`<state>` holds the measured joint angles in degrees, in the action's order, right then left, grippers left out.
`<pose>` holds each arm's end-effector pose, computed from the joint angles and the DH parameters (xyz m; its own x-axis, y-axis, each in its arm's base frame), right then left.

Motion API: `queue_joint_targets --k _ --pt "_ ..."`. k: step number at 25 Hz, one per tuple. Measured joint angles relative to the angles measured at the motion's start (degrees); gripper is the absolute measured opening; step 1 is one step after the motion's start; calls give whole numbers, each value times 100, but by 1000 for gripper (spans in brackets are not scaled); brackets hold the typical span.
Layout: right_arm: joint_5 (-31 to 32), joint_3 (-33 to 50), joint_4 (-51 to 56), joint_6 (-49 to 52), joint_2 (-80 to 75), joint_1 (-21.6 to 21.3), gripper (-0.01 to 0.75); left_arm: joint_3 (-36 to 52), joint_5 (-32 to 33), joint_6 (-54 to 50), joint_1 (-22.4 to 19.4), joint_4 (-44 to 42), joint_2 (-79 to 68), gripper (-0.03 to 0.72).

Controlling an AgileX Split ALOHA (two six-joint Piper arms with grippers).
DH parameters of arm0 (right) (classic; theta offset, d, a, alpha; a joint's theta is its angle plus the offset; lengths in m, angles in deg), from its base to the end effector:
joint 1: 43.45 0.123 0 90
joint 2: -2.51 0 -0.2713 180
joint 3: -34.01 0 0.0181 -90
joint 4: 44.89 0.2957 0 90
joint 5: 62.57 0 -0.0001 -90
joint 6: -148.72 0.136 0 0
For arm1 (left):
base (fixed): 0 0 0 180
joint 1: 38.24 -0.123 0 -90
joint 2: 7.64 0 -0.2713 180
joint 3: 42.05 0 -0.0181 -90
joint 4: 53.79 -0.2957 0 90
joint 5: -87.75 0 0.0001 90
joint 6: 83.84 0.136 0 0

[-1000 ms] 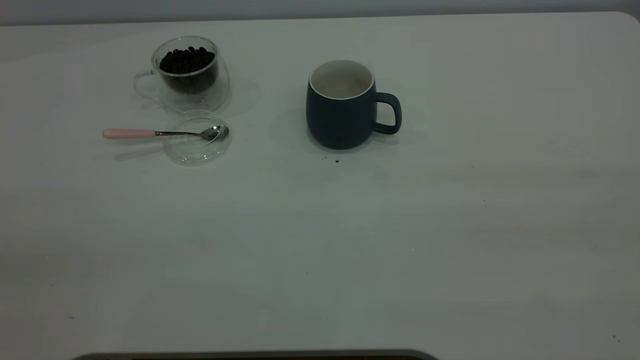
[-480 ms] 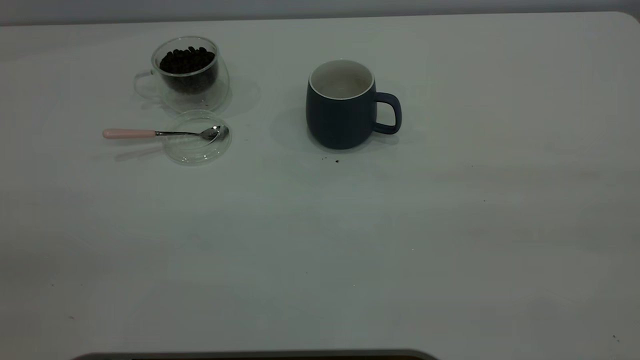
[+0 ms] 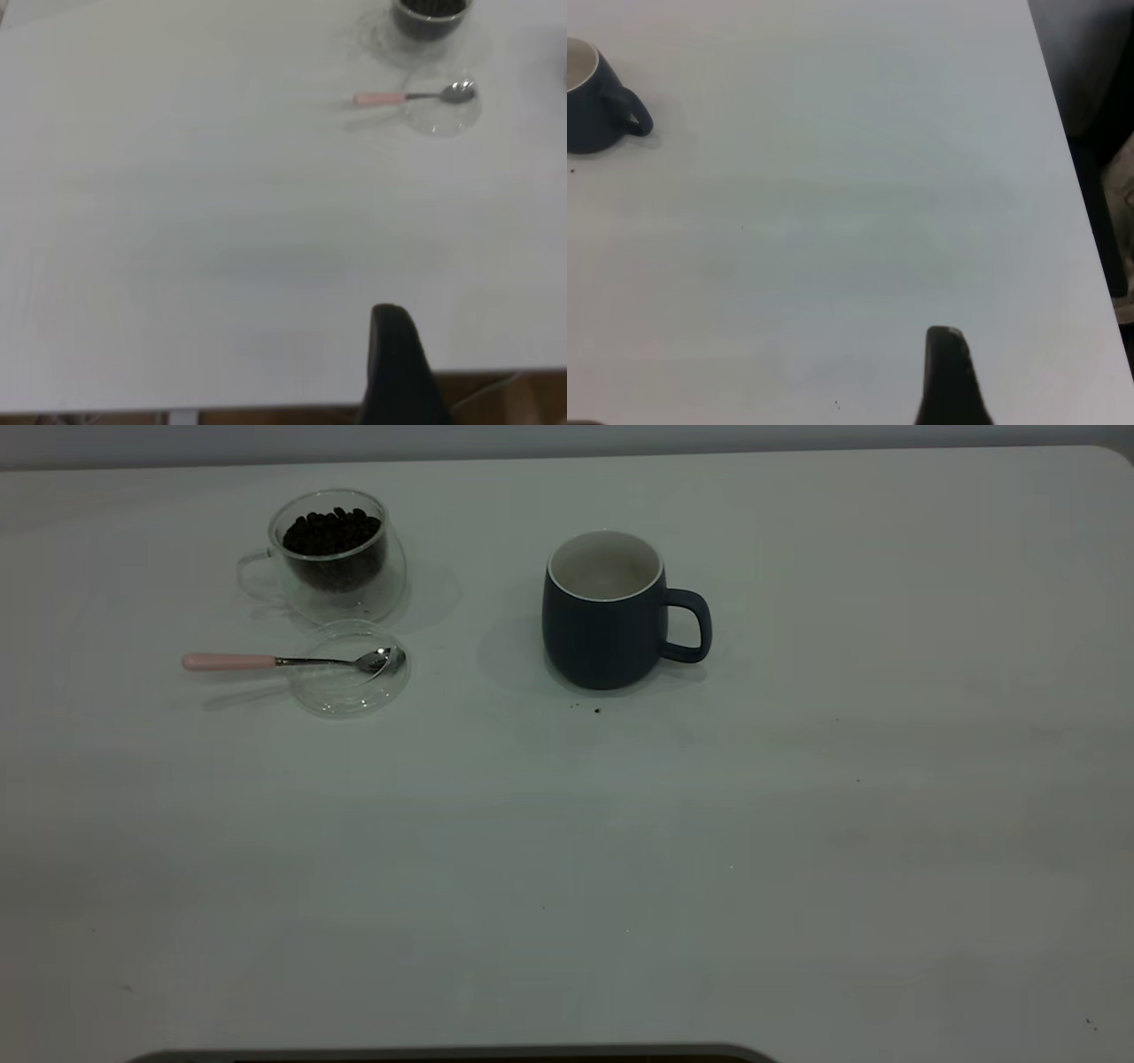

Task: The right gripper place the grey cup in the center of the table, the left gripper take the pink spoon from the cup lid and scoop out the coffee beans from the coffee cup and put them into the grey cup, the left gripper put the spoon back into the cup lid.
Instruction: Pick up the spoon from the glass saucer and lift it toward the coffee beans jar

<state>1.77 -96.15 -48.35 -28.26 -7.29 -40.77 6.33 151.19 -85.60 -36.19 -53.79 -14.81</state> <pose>0.0915 -0.0031 0.2584 -0.5575 0.0004 -0.8301 0.0132 0.9999 -0.0084 0.0833 -0.0030 0.2731 -0.4852 -0.0134 -0.8743 0.0209 0.9994 -0.0269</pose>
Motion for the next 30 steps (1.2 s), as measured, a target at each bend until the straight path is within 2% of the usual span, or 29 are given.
queue_joint_targets --k 2,6,11,15,18,21,25,30 --pt "1 0 0 0 0 0 538 -45 -177 -297 0 0 -89 515" --pt "1 0 0 0 0 0 533 -182 -1056 -747 0 31 -1037 515" --pt "1 0 0 0 0 0 526 -384 -2067 -889 0 -46 -2977 515" --pt "6 0 0 0 0 0 523 -557 -2927 -1487 0 -130 -4525 515" --pt "6 0 0 0 0 0 523 -769 -3328 -1685 -19 -435 -5687 515" --pt "6 0 0 0 0 0 523 -1158 -3389 -1727 -285 -550 -6848 515" --pt "6 0 0 0 0 0 523 -1718 -3387 -1478 -896 -421 -8233 515" --pt "6 0 0 0 0 0 523 -2413 -3366 -513 -1610 582 -9746 515"
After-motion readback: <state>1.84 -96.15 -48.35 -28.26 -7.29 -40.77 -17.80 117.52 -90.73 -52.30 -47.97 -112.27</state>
